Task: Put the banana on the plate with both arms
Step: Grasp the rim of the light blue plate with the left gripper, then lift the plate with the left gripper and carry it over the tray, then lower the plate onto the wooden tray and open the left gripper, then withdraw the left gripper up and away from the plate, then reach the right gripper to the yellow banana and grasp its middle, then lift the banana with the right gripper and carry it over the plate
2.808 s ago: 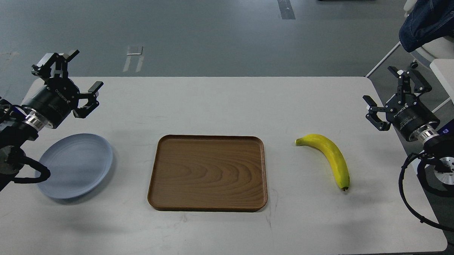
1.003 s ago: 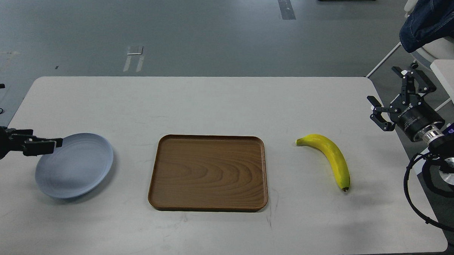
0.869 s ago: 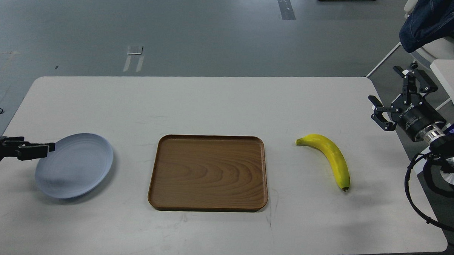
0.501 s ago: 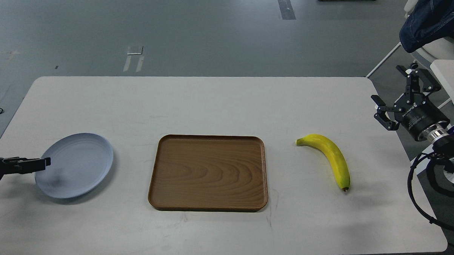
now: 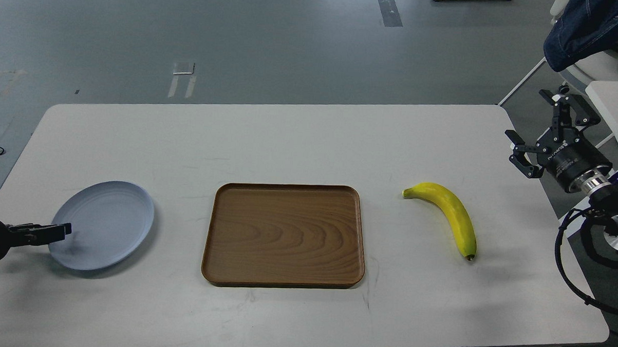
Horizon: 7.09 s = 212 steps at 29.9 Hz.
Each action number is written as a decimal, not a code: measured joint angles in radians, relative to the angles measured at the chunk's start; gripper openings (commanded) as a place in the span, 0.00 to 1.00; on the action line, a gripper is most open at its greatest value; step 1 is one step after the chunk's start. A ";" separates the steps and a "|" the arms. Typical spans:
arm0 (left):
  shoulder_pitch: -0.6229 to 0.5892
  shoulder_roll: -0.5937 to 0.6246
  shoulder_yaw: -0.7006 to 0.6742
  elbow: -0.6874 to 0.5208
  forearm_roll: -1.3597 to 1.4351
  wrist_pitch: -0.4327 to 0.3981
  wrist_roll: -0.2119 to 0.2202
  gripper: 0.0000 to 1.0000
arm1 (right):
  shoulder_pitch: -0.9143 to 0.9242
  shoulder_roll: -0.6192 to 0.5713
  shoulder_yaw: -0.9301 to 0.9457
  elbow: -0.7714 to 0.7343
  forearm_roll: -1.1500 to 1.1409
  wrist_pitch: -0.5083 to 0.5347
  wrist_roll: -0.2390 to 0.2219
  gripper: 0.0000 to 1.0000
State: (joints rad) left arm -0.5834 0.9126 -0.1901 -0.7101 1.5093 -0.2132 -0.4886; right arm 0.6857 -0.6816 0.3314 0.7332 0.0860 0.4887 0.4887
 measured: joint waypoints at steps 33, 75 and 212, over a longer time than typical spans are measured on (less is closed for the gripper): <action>-0.114 -0.007 -0.001 -0.033 -0.131 -0.040 0.001 0.00 | 0.001 0.000 0.000 0.000 0.000 0.000 0.000 1.00; -0.372 -0.513 0.073 -0.120 0.005 -0.155 0.000 0.00 | -0.021 -0.118 0.000 -0.003 0.000 0.000 0.000 1.00; 0.027 -0.321 -0.560 -0.143 -1.173 -0.276 0.000 0.98 | 0.474 0.096 -0.692 0.028 -1.380 -0.010 0.000 0.12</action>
State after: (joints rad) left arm -0.5569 0.5920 -0.7500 -0.8530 0.3360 -0.4887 -0.4887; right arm 1.1595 -0.5856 -0.3603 0.7616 -1.2944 0.4787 0.4885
